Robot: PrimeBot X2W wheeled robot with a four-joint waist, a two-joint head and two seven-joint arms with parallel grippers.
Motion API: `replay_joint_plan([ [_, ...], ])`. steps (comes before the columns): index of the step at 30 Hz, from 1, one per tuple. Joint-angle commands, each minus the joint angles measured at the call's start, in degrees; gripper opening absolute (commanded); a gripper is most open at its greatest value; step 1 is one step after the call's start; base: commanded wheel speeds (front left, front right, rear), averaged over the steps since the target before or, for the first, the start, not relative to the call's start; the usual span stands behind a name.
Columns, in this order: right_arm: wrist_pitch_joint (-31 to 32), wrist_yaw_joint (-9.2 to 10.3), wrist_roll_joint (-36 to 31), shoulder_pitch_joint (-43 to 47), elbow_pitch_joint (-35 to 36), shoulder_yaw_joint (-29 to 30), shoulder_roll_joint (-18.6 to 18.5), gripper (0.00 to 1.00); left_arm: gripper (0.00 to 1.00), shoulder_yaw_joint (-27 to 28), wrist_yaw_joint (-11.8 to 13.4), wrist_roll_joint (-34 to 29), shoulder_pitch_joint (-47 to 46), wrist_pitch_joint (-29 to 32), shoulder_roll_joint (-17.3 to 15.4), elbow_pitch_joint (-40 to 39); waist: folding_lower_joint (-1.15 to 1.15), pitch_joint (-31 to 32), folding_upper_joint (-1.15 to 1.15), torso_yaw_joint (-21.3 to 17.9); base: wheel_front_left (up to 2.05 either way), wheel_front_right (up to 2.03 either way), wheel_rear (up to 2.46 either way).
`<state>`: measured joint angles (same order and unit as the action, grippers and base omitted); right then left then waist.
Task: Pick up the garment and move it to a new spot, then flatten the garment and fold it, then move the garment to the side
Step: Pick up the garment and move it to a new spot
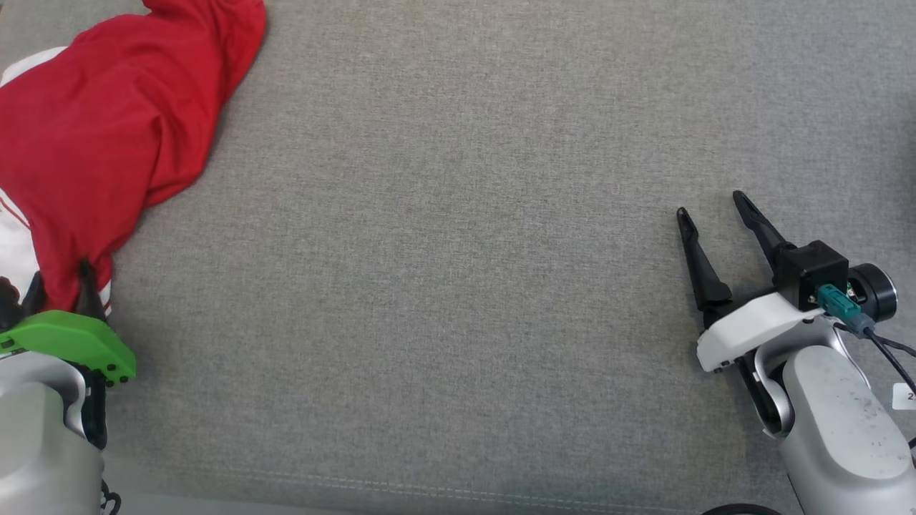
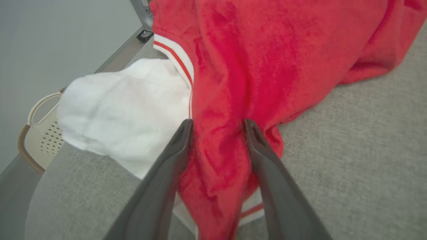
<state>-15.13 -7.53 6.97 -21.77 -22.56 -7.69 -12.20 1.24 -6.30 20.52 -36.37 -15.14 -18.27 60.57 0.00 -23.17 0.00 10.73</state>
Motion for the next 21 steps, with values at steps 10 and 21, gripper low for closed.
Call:
replay_joint_plan([
  [10,0.0,0.09,0.6,0.3,-0.4,1.2,3.0,1.0,0.0,3.7,0.7,-6.5,3.2,0.0,2.2,-18.8,0.0,2.0,0.0,-1.8,0.0,0.0,0.0],
  [21,0.0,0.09,2.1,1.1,-0.6,1.0,6.7,1.0,0.0,-7.3,-1.2,-12.7,2.8,0.0,9.6,-32.5,0.0,5.2,0.0,-8.9,0.0,0.0,0.0],
])
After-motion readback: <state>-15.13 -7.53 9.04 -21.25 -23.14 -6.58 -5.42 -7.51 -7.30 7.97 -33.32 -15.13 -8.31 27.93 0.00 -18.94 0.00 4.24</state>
